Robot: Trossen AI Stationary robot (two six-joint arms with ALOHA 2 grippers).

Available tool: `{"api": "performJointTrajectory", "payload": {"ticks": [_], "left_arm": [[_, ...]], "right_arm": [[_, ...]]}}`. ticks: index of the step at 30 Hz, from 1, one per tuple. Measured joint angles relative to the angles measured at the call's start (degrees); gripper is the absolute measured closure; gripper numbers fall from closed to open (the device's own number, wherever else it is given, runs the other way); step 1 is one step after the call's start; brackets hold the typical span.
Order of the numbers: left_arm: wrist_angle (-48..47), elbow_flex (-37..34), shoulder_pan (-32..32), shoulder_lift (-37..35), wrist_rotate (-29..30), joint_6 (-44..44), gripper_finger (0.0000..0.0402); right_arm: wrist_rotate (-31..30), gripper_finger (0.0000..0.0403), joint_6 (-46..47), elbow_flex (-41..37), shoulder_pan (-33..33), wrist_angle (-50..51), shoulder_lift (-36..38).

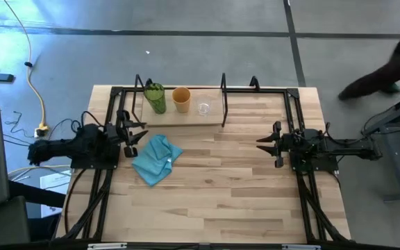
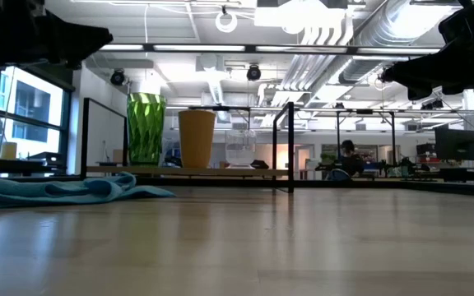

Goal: Stack small to large cups/mugs on shelf
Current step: Return to Home Position

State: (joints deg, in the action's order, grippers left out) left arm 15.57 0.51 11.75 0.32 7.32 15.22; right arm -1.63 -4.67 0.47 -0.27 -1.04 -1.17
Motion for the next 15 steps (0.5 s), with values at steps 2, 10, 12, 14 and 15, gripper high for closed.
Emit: {"api": "performJointTrajectory", "payload": {"ticks": [2, 10, 12, 14, 15], "left_arm": [[-1.4, 0.0, 3.9, 0.0, -5.0, -2.6, 0.0272], [-3.7, 0.0, 10.3, 0.0, -17.9, -11.4, 0.0272], [-5.0, 0.0, 9.8, 0.0, -17.9, -12.7, 0.0272], [-6.6, 0.0, 8.5, 0.0, -17.7, -13.2, 0.0272], [-7.4, 0.0, 7.6, 0.0, -17.1, -13.5, 0.0272]], "right_arm": [[0.0, 0.0311, 0.3, 0.0, 0.0, 0.0, 0.0], [0.0, 0.0311, -0.1, 0.0, 0.0, 0.0, 0.0], [0.0, 0.0311, 0.4, 0.0, 0.0, 0.0, 0.0], [0.0, 0.0311, 0.9, 0.0, 0.0, 0.0, 0.0], [0.0, 0.0311, 1.2, 0.0, 0.0, 0.0, 0.0]]}}
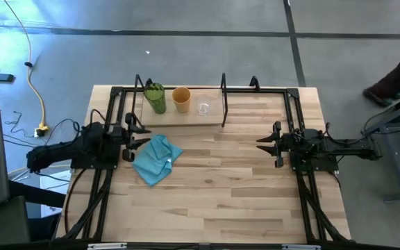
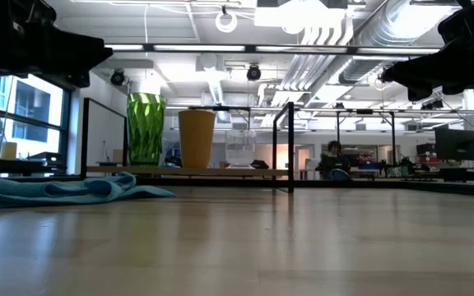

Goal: Stack small to large cups/mugs on shelf
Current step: Return to Home Position

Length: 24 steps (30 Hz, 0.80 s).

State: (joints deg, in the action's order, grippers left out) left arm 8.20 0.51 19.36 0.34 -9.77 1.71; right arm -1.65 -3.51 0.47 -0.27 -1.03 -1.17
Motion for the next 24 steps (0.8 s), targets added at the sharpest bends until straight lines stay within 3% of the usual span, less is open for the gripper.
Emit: {"api": "performJointTrajectory", "payload": {"ticks": [14, 24], "left_arm": [[-0.5, 0.0, -12.0, 0.0, 12.3, 3.5, 0.0272], [-5.6, 0.0, -12.6, 0.0, 12.4, 4.3, 0.0272]], "right_arm": [[0.0, 0.0311, 0.1, 0.0, 0.0, 0.0, 0.0], [0.0, 0.0311, 0.1, 0.0, 0.0, 0.0, 0.0]]}}
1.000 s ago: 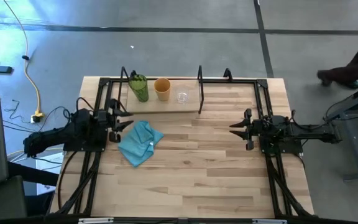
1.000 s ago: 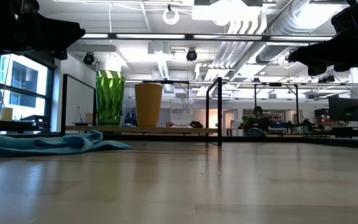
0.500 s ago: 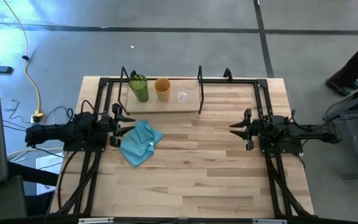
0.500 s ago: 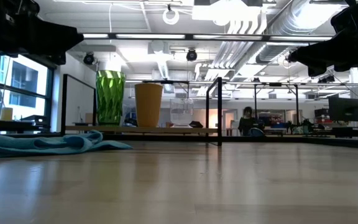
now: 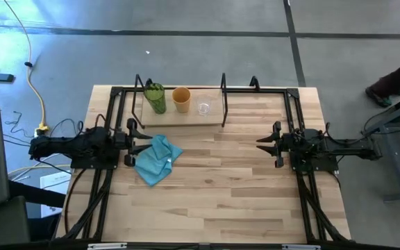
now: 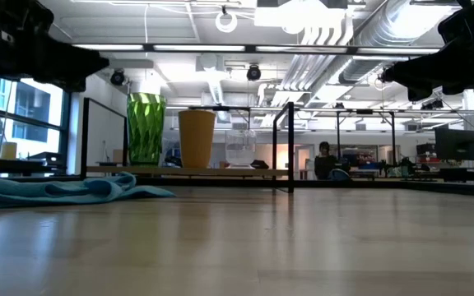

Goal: Stack small to large cups/mugs on shelf
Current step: Return to Home Position

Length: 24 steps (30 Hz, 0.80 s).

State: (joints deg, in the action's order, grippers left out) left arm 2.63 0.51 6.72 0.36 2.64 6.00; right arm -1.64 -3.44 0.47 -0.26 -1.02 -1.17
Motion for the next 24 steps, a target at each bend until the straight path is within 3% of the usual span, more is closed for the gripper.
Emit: {"api": "performJointTrajectory", "payload": {"ticks": [24], "left_arm": [[-1.3, 0.0, 0.0, 3.8, 0.4, -0.4, 0.0273]], "right_arm": [[0.1, 0.0311, 0.0, 0.0, 0.0, 0.0, 0.0]]}}
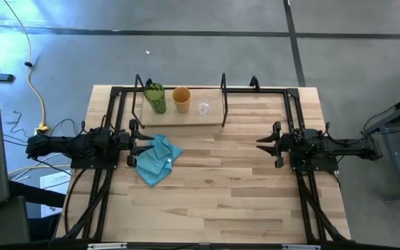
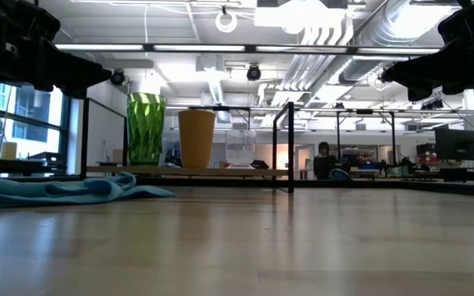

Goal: Stack small to large cups/mugs on shelf
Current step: Return to Home Position

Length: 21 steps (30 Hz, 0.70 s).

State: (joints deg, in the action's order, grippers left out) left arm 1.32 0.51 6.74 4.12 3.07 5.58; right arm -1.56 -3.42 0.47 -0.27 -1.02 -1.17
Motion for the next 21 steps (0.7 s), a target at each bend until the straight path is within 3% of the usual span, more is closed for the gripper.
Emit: {"api": "performJointTrajectory", "payload": {"ticks": [15, 21], "left_arm": [[0.0, 0.0, 0.0, 0.0, 0.0, -0.4, 0.0272], [0.2, 0.0, 0.0, 0.0, 1.0, -4.6, 0.0272]], "right_arm": [[0.0, 0.0311, 1.1, 0.0, 0.0, 0.0, 0.0], [0.0, 0.0311, 2.1, 0.0, 0.0, 0.0, 0.0]]}}
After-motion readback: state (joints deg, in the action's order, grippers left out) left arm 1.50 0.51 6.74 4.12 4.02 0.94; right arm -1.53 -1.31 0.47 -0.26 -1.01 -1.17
